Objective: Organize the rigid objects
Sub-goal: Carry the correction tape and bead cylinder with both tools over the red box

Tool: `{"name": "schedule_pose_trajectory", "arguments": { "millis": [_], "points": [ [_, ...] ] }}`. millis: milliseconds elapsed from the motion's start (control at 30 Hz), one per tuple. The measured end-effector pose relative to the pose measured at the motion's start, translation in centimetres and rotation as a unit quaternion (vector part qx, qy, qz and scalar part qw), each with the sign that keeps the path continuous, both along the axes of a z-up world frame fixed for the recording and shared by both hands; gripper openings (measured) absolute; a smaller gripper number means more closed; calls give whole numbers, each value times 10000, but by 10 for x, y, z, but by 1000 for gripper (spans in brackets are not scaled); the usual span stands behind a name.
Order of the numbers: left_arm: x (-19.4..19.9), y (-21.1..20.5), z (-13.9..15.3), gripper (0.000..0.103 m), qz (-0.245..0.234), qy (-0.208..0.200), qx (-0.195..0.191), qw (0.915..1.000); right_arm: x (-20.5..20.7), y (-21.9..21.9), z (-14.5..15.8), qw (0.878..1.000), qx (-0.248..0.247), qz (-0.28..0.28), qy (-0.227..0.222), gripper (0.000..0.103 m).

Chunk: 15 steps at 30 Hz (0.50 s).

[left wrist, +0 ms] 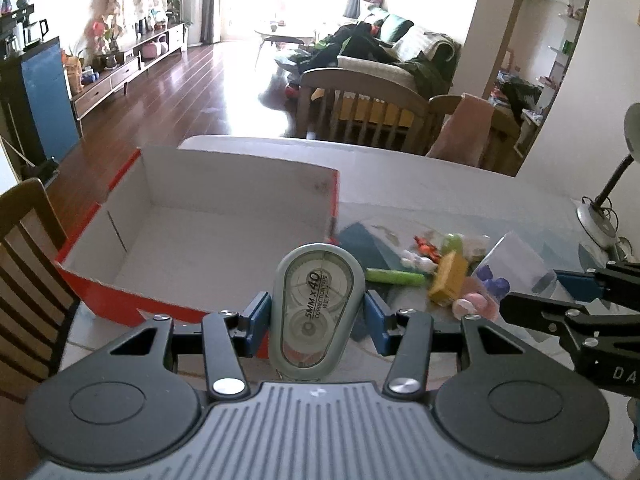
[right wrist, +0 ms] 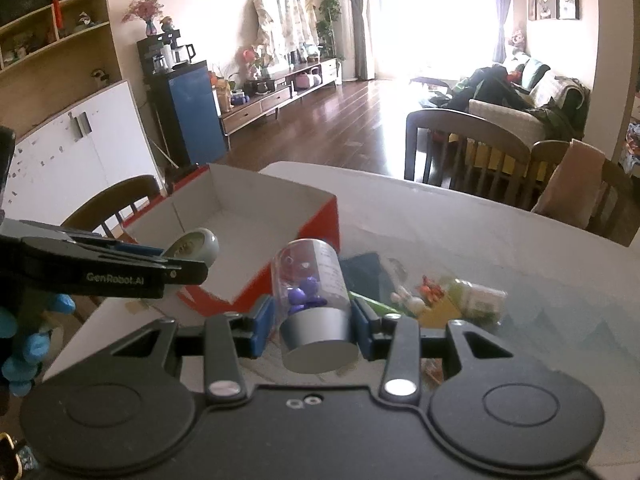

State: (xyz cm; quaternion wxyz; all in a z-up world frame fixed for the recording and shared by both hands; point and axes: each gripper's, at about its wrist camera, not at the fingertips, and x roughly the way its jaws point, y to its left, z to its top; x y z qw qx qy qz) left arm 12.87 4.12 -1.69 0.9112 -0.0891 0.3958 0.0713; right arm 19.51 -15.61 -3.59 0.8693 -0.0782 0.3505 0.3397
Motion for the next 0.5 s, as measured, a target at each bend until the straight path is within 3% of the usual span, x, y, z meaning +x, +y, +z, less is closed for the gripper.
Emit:
{"name": "schedule_pose_trajectory", "arguments": {
  "millis": [500],
  "points": [
    [49,112,-3,50,-192,198,86,9996,22,117,-19,9992,-233,-310,71,42]
  ]
}}
